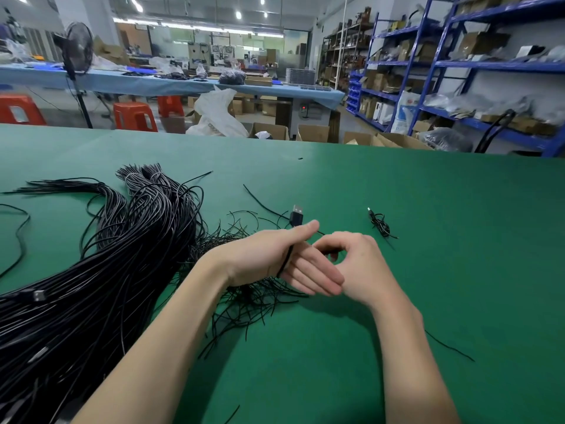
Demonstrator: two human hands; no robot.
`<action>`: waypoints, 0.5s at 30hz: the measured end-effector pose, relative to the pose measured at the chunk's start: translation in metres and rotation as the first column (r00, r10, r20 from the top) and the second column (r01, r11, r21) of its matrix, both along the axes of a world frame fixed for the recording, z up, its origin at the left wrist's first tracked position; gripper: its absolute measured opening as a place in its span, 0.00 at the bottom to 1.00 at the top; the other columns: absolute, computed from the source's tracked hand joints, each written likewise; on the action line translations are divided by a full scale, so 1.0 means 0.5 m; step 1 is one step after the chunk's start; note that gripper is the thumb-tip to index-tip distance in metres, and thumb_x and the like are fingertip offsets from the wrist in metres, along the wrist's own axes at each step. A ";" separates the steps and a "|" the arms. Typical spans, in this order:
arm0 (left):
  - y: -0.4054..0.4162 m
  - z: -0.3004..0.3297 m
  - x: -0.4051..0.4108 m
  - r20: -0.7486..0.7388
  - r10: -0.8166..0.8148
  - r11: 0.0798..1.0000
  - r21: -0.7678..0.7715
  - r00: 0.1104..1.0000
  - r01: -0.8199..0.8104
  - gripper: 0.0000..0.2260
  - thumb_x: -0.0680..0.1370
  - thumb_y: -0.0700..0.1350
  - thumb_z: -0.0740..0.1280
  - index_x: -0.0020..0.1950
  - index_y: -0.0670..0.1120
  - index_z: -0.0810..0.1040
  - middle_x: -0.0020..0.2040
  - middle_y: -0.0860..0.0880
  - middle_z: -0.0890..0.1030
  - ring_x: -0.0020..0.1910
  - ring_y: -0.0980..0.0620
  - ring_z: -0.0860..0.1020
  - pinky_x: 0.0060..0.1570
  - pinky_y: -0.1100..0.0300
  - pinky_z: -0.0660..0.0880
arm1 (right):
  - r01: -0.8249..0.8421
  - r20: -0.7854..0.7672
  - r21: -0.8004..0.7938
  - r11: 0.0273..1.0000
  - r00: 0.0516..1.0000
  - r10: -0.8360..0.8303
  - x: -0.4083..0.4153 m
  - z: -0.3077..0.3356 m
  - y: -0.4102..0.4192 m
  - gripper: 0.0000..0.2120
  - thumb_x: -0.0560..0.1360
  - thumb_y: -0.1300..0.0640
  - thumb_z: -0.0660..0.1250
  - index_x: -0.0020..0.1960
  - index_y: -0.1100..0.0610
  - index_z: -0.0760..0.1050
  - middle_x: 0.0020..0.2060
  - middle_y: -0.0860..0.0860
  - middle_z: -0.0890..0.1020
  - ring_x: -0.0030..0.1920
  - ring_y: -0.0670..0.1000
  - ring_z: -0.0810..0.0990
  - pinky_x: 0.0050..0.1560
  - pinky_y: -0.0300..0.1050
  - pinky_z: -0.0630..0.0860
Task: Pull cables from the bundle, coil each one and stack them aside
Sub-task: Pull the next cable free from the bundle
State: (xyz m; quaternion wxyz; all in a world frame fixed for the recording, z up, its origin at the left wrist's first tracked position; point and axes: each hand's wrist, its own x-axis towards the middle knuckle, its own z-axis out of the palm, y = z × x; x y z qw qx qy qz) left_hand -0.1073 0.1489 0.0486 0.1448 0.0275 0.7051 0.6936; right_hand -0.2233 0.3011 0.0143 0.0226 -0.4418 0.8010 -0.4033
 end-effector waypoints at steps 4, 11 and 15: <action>-0.004 0.006 0.006 0.040 0.013 1.000 0.003 0.999 -0.013 0.36 0.83 0.63 0.47 0.58 0.35 0.83 0.57 0.35 0.83 0.58 0.41 0.83 0.62 0.50 0.78 | -0.019 -0.040 -0.048 0.999 0.999 0.017 -0.001 0.007 -0.003 0.11 0.63 0.39 0.67 0.43 0.36 0.82 0.38 0.39 0.82 0.42 0.46 0.78 0.44 0.47 0.78; -0.005 0.000 0.004 0.062 -0.022 1.000 -0.021 0.998 0.023 0.35 0.83 0.65 0.48 0.58 0.39 0.84 0.57 0.37 0.84 0.59 0.41 0.83 0.59 0.55 0.79 | 0.087 0.068 -0.141 0.986 0.995 -0.078 -0.004 -0.005 0.002 0.11 0.60 0.37 0.70 0.37 0.42 0.82 0.25 0.43 0.76 0.27 0.42 0.70 0.33 0.40 0.71; 0.000 -0.013 -0.003 0.057 0.027 0.997 -0.077 0.998 -0.022 0.35 0.82 0.66 0.49 0.58 0.40 0.84 0.57 0.38 0.84 0.59 0.42 0.83 0.57 0.57 0.79 | 0.169 0.000 -0.168 0.971 0.985 -0.172 -0.005 0.021 0.004 0.17 0.64 0.31 0.68 0.35 0.44 0.80 0.20 0.43 0.71 0.25 0.45 0.65 0.31 0.41 0.66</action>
